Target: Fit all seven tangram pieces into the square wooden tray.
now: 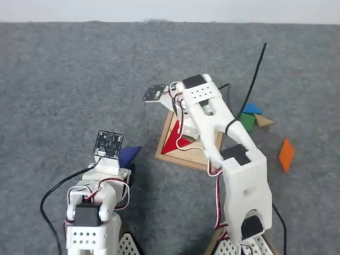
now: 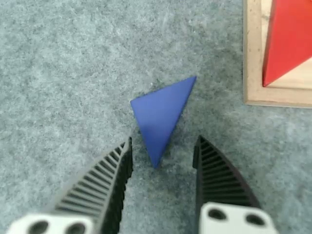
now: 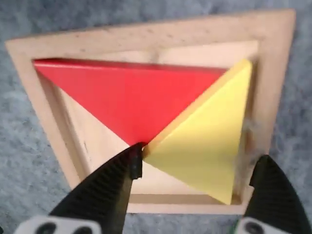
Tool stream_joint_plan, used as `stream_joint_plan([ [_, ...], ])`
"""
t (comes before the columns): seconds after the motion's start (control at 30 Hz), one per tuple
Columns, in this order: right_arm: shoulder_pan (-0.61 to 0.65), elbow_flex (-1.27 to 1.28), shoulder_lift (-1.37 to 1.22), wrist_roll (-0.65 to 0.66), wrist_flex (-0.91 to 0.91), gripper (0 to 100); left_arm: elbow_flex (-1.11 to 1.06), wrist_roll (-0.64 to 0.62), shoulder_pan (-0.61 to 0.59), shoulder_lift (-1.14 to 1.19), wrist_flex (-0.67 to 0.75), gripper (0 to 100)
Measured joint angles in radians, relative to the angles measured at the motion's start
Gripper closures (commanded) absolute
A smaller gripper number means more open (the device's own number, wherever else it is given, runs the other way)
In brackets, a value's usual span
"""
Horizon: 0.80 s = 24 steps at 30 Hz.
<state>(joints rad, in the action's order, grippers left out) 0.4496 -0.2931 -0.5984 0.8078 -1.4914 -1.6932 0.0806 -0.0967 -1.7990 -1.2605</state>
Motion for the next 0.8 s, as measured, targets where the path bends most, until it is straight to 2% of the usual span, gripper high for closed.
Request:
stream_joint_plan([
  [0.33,-0.026,-0.025,0.012,-0.032,-0.026,65.6,0.000,0.000,0.000,0.000,0.000,80],
  [0.53,-0.012,-0.040,0.155,-0.196,-0.028,65.6,0.000,0.000,0.000,0.000,0.000,80],
  [0.67,-0.006,0.018,0.255,-0.302,0.083,72.9,0.000,0.000,0.000,0.000,0.000,80],
  [0.8,-0.006,0.226,0.399,-0.368,0.261,80.1,0.000,0.000,0.000,0.000,0.000,80],
])
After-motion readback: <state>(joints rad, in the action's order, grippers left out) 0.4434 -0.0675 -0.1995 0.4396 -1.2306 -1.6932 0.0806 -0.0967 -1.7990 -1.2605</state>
